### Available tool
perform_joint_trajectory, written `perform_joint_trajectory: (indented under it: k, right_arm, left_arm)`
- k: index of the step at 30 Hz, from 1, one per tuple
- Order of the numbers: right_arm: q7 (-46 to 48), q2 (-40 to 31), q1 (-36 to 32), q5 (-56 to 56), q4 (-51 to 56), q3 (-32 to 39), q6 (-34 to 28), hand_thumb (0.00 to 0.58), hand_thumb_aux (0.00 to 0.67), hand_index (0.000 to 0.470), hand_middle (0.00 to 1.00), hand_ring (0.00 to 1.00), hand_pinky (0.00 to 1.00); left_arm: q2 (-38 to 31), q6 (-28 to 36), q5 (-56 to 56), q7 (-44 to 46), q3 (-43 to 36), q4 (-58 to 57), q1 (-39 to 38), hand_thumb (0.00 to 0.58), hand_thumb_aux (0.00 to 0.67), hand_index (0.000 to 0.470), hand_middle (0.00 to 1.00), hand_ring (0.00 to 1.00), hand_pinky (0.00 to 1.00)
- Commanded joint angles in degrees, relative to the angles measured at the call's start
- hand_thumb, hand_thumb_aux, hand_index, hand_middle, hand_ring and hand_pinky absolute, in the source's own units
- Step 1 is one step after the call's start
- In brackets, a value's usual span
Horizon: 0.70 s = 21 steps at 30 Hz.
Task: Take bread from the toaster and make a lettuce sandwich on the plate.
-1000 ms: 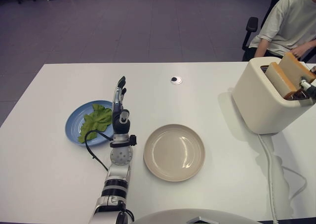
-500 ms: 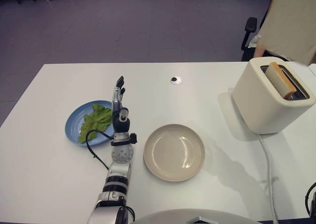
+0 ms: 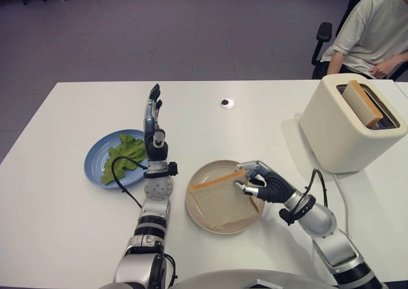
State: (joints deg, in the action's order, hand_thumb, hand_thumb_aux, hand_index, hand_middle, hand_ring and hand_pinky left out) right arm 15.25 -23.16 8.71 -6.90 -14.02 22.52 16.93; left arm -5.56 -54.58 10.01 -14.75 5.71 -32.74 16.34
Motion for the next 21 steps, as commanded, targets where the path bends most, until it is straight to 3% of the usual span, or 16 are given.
perform_joint_trajectory:
  k: [1,5,6,7,8,9,10,12,18,21]
  right_arm:
    - [-2.67,1.57,1.27,-5.14,4.37,-0.17,0.91,0.580,0.670,0.470,0.98,0.98,0.98]
    - [-7.81,3.25,1.38,-10.64,8.86,-0.96,3.18,0.580,0.670,0.470,0.89,0.89,0.89]
    - [-8.72,3.55,1.39,-11.47,9.35,-1.21,3.75,0.566,0.565,0.396,0.78,0.78,0.78]
    - [-9.46,3.70,1.45,-12.29,9.59,-1.42,4.30,0.445,0.347,0.243,0.67,0.67,0.67]
    - [-10.09,3.72,1.47,-12.98,9.62,-1.61,4.94,0.000,0.000,0.000,0.49,0.49,0.49]
    - [-10.59,3.67,1.53,-13.68,9.48,-1.81,5.50,0.000,0.000,0.000,0.39,0.39,0.39]
    - [-10.93,3.56,1.50,-14.17,9.03,-2.15,6.11,0.000,0.000,0.000,0.21,0.21,0.21]
    - [-11.39,3.25,1.28,-14.94,7.74,-3.15,7.23,0.000,0.000,0.000,0.09,0.09,0.09]
    - [-11.43,2.90,-1.30,-15.87,2.98,-6.60,8.59,0.000,0.000,0.000,0.05,0.05,0.05]
    - [-11.78,2.27,-3.68,-15.60,1.71,-9.77,8.69,0.000,0.000,0.000,0.00,0.00,0.00]
  left_arm:
    - [-0.27,-0.25,-0.34,0.19,0.27,-0.23,0.93,0.000,0.000,0.000,0.00,0.00,0.00]
    - [-1.83,-0.26,0.16,-0.31,2.05,5.67,-0.57,0.000,0.000,0.000,0.00,0.00,0.00]
    - [-2.43,0.00,0.10,-0.33,2.92,7.85,-1.52,0.000,0.000,0.000,0.00,0.00,0.00]
    - [-2.96,0.37,-0.03,-0.24,3.80,9.85,-2.53,0.000,0.000,0.000,0.00,0.00,0.00]
    - [-3.71,0.82,0.37,-0.33,4.91,12.32,-3.97,0.000,0.000,0.000,0.00,0.00,0.00]
    - [-4.26,1.31,0.73,-0.36,5.77,14.25,-5.05,0.000,0.000,0.000,0.00,0.00,0.00]
    - [-5.01,1.91,1.11,-0.40,7.01,16.46,-6.31,0.000,0.000,0.000,0.00,0.00,0.00]
    - [-7.25,3.17,2.86,-0.86,10.35,20.60,-8.59,0.000,0.000,0.000,0.00,0.00,0.00]
    - [-22.22,10.37,18.29,-6.40,23.31,20.55,-14.48,0.000,0.000,0.000,0.00,0.00,0.00]
    - [-32.40,16.86,31.61,-8.63,17.41,8.57,-16.57,0.000,0.000,0.000,0.00,0.00,0.00]
